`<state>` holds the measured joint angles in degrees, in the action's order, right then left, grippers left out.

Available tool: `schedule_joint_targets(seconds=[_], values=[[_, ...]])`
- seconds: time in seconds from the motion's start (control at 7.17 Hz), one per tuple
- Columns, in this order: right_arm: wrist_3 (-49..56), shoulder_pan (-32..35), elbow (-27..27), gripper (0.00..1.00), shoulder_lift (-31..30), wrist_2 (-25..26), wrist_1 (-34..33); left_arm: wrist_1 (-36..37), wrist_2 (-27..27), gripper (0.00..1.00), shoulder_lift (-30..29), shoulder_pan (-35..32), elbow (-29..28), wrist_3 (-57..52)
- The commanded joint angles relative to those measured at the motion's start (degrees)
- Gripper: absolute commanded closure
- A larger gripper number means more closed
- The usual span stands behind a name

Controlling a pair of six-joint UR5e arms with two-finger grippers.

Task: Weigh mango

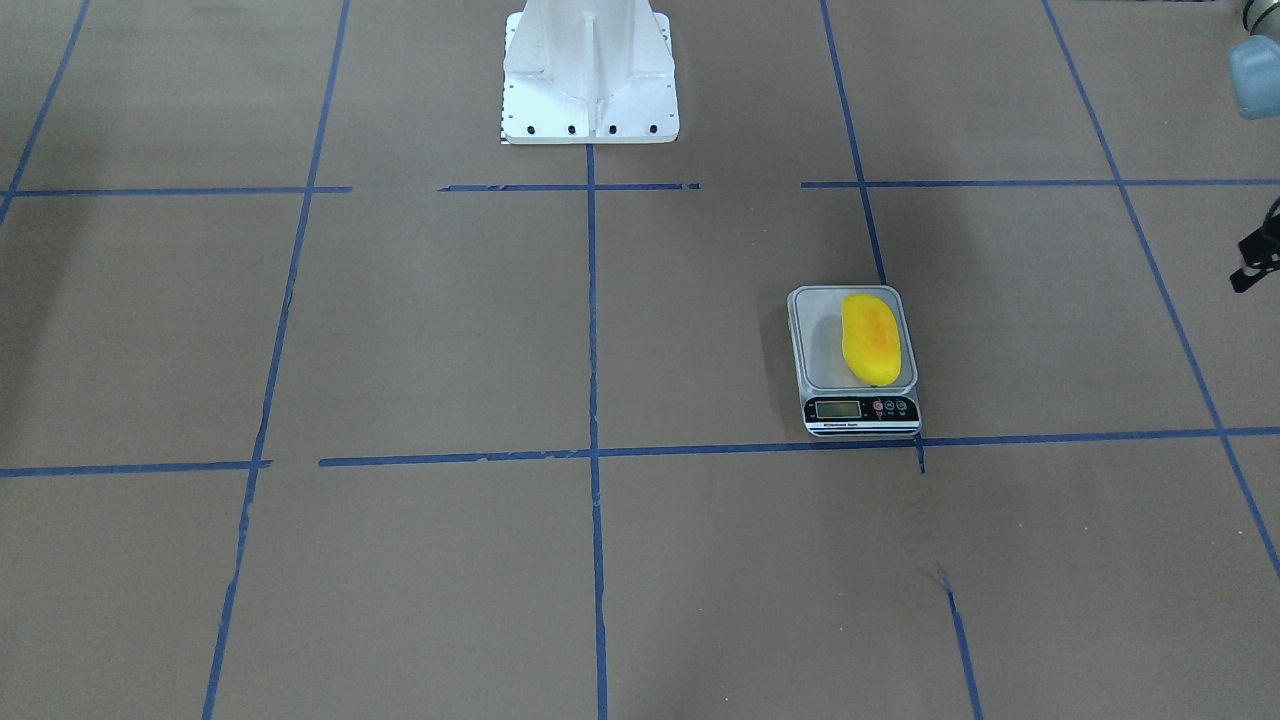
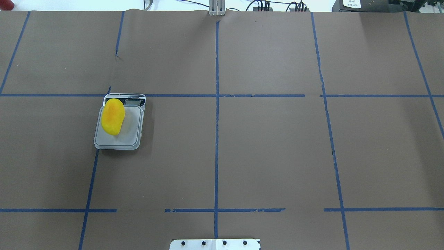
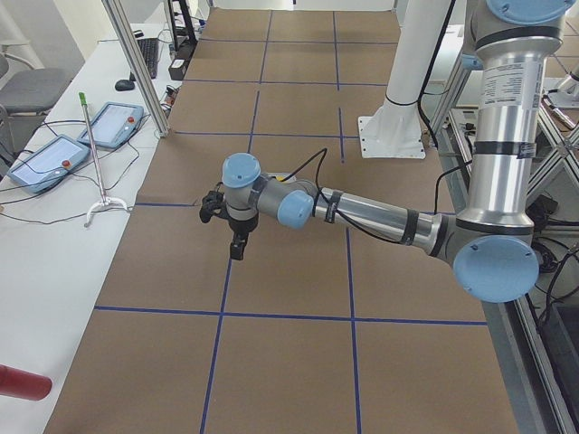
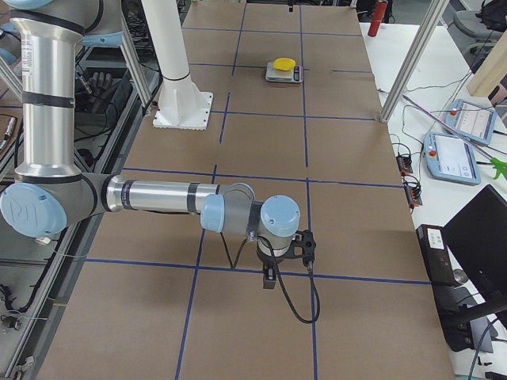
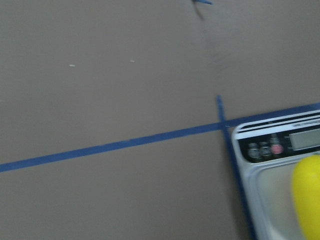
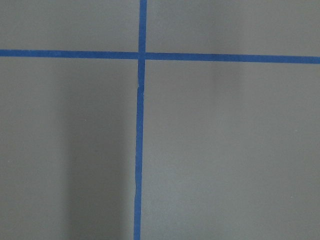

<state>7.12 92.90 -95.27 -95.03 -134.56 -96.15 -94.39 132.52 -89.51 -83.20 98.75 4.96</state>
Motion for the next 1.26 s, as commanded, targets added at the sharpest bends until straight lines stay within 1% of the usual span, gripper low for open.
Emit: schedule_joint_targets(seconds=[0.0,0.14,0.28,0.7,1.12], values=[[0.0,0.0,0.0,0.00,0.0,0.0,0.0,8.1,-0.1,0.00,0.5,-7.7,-2.2,-10.3],[0.0,0.0,0.0,0.00,0.0,0.0,0.0,10.7,0.0,0.00,0.5,-9.1,-2.6,-12.0],[0.0,0.0,0.0,0.00,-0.1,0.0,0.0,15.2,0.0,0.00,0.3,-10.2,-2.4,-12.1],[0.0,0.0,0.0,0.00,0.0,0.0,0.0,15.5,0.3,0.00,1.7,-10.4,-4.3,-12.3],[0.0,0.0,0.0,0.00,-0.1,0.0,0.0,15.4,0.4,0.00,1.5,-10.4,-4.2,-12.3]])
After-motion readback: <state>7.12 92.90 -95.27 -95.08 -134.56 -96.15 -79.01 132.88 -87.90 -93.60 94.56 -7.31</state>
